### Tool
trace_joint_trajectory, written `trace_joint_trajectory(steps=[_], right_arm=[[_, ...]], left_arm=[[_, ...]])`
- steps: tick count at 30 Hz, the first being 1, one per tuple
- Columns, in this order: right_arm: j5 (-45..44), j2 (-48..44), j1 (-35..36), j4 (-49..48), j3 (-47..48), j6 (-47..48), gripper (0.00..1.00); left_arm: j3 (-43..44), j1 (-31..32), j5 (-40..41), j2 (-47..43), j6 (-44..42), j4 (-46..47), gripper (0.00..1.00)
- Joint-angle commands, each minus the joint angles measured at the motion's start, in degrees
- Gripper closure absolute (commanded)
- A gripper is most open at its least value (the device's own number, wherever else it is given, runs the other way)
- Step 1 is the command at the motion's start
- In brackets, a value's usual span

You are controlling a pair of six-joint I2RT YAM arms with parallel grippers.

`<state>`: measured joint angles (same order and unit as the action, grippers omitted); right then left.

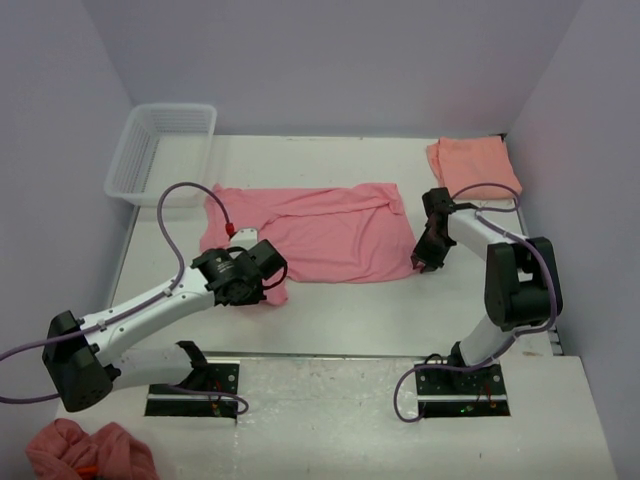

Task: Fold and stack the t-shirts
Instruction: Grap the side of the flattened tshirt closest away from the robot with both arms, then fold the other side of the tshirt into a rectangle

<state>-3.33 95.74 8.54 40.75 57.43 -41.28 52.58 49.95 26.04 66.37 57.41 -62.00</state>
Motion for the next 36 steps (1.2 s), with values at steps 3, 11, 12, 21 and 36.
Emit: trace_joint_trajectory(steps=[3,11,12,21,36], right_arm=[[-1.9,0.9,-0.4,1.4,3.0,-2.3,0.74],[-2.7,-0.5,0.0,1.3,1.7,-2.3,1.00],[-3.9,-1.9,0.3,1.5,1.5,-2.2,1.00],[-7.6,-12.7,0.9,2.5,-2.3,1.0,1.00],[-6.6,-26.0,1.7,5.6,-10.2,2.1,1.00]], left_arm=[[2.7,0.3,2.0,-2.2,-0.5,-1.8,1.00],[4.5,0.2,3.4,-4.6,0.7,-5.6,1.00],[5.0,0.2,3.9,-4.9,1.1,-6.4,1.00],[7.7,0.2,6.0,-8.0,4.9,-13.5,1.00],[5.0,0.2,2.9,-11.1,7.3,-13.6,1.00]])
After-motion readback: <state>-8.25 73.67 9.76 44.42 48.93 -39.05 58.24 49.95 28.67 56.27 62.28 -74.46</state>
